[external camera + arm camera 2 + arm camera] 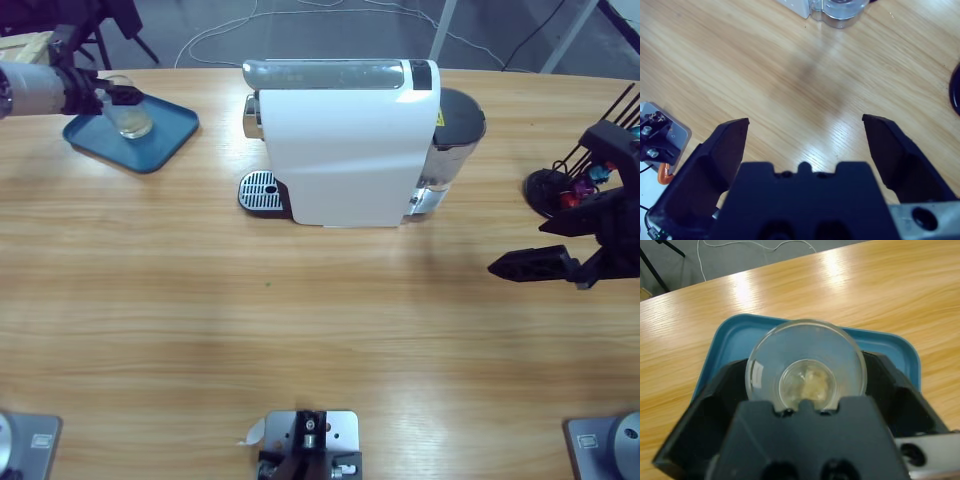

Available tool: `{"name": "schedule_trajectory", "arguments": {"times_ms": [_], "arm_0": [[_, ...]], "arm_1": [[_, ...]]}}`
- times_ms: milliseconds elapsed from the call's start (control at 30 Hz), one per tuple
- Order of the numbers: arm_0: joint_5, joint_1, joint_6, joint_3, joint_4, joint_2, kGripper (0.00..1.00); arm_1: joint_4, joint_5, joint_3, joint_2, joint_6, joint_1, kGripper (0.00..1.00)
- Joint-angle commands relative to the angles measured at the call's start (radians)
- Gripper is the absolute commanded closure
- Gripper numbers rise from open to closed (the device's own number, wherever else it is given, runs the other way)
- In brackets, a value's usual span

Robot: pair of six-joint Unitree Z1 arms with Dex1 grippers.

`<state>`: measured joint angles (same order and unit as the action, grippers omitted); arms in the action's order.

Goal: Pour coffee

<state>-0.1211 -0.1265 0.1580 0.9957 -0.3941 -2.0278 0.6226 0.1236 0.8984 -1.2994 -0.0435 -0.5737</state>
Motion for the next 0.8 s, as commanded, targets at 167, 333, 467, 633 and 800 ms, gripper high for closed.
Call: {"name": "schedule_trajectory", "arguments": {"times_ms": [167,333,467,633,800], "arm_0": [[-0.018,0.008,-0.002,-0.137,0.01,0.11,0.032],[-0.015,0.008,-0.006,-0.262,0.014,0.375,0.032],[-0.011,-0.059,-0.046,-0.326,0.153,0.632,0.032],[-0.02,-0.296,-0.087,-0.331,0.392,0.854,0.032],[-0.021,-0.406,-0.121,-0.295,0.694,0.944,0.032]], "arm_1": [[0.019,0.01,-0.018,0.014,0.001,0.011,0.0],[0.029,0.009,-0.018,0.044,0.001,0.011,0.0],[0.043,-0.005,-0.02,0.13,0.001,0.011,0.0],[0.07,-0.016,-0.04,0.259,0.0,0.011,0.0],[0.089,-0.016,-0.038,0.269,-0.021,-0.002,0.0]]}}
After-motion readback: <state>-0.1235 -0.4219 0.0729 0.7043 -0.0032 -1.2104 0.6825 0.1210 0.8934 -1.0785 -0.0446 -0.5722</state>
